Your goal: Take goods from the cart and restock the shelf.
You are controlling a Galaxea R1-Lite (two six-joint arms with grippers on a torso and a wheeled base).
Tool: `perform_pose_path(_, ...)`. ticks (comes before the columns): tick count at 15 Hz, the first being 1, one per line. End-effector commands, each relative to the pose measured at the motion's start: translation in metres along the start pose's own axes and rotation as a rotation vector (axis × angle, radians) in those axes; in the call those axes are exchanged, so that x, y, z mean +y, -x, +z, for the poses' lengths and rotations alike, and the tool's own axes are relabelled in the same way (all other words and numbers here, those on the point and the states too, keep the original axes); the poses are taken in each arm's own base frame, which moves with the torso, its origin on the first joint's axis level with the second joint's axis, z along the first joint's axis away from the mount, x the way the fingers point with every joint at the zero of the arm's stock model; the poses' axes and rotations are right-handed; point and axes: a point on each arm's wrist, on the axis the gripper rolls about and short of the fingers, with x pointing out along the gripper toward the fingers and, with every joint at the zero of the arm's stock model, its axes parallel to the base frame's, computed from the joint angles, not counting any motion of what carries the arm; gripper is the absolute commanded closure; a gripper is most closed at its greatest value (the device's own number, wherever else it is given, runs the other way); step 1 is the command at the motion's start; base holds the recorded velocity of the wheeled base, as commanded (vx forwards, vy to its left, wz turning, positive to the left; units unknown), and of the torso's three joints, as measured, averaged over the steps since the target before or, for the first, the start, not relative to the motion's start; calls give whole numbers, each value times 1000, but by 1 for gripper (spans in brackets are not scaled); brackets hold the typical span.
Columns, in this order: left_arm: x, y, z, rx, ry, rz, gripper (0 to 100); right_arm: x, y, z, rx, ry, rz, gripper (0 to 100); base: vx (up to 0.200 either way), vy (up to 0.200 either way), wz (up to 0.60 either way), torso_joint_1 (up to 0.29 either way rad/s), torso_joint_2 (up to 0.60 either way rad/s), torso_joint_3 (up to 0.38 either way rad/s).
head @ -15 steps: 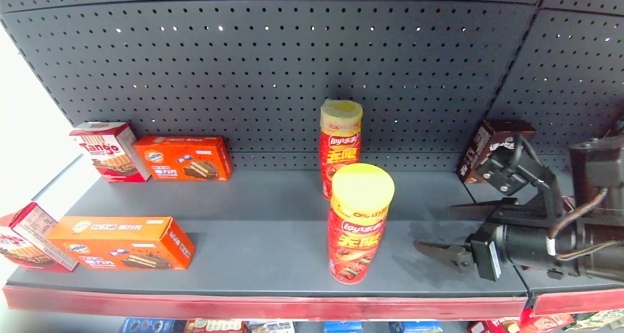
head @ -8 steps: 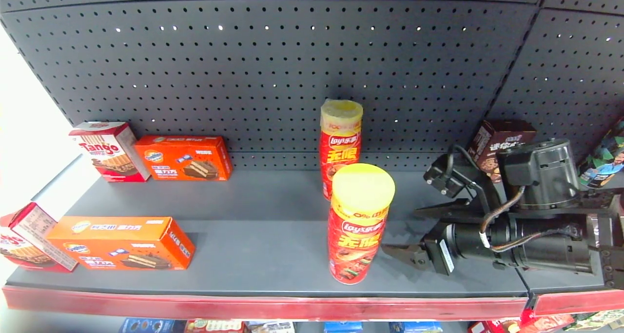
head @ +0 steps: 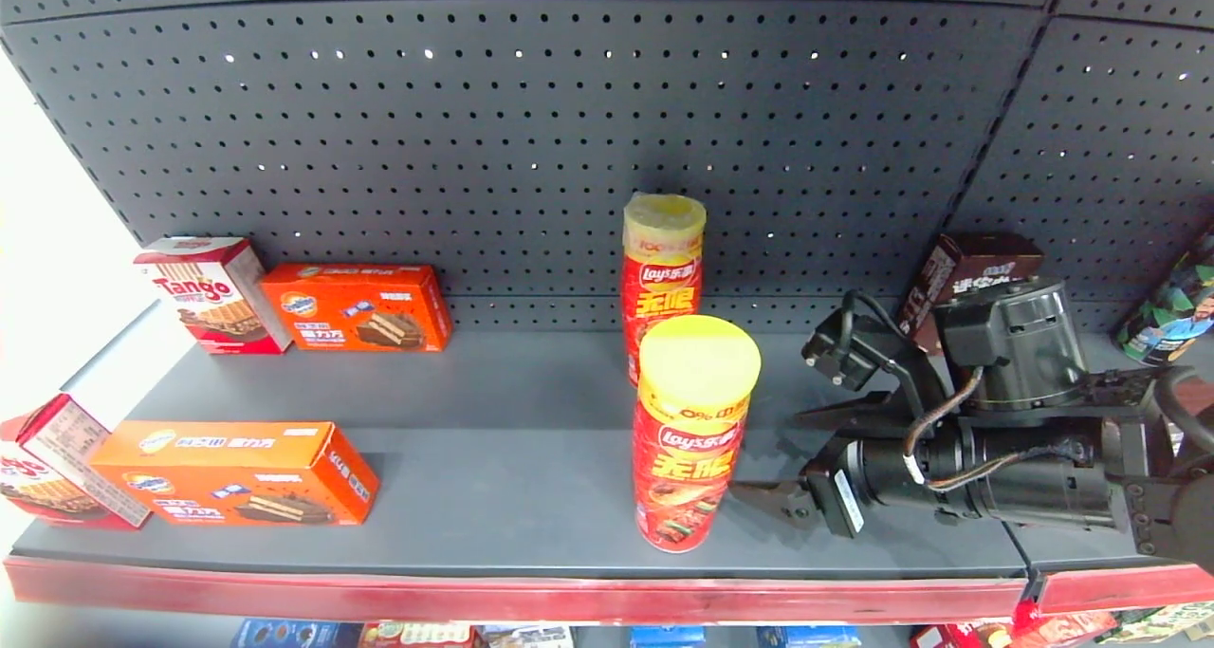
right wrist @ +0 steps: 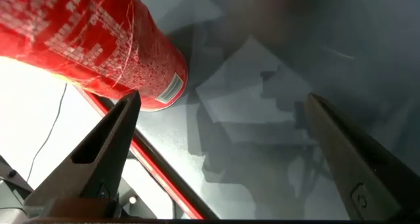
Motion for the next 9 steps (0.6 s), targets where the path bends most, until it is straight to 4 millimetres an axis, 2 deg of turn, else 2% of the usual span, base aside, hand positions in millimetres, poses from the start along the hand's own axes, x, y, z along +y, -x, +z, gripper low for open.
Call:
perform_pose_path(1,0,0,0,3,0,0,0,0,0,0,-1,1,-9,0,0,0,0,0,0,0)
perform_pose_path(9,0,0,0,3,0,0,0,3,-6,1,6,7,2,0,0,0,0,0,0,0)
